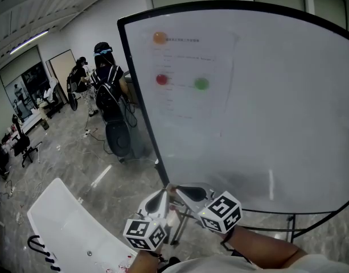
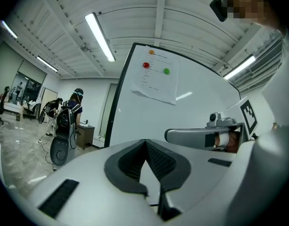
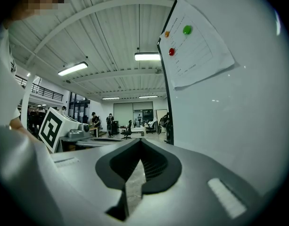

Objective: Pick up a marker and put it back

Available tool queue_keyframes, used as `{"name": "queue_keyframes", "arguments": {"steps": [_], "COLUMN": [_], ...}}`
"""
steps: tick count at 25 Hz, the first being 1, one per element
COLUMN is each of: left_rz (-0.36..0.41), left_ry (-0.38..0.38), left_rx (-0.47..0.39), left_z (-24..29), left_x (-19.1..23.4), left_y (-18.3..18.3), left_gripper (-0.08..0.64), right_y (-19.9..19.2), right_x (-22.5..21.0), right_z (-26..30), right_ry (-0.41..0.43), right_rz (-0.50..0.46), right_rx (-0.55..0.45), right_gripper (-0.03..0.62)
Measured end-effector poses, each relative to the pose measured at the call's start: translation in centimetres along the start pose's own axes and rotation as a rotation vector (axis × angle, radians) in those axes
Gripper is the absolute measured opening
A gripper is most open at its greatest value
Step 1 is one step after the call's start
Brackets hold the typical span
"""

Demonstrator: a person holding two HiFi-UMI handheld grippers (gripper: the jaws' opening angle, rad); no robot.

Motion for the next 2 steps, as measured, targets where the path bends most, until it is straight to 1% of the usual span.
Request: {"name": "queue_keyframes", "arguments": {"steps": [2], "left_rz": [0.0], "left_ry": [-0.001], "left_rx": [0.0], "left_z": [0.12], "left_x": [0.06], "left_y": [-0.07], "left_gripper": [0.002], "right_y": [0.07], "right_x": [-0.01], "right_z": [0.03], "right_ry": [0.0], "right_rz": [-0.008], "right_rx": [-0.004], "right_gripper": [0.002]}}
Point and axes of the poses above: the fingertips, and each gripper's own axes: z forward along the fingers, x to its left, y out of its top, the point moved 2 cm from there along -z, backward along the fingers, and after that the axes turned 1 degree about y, right-handed, at the moved point
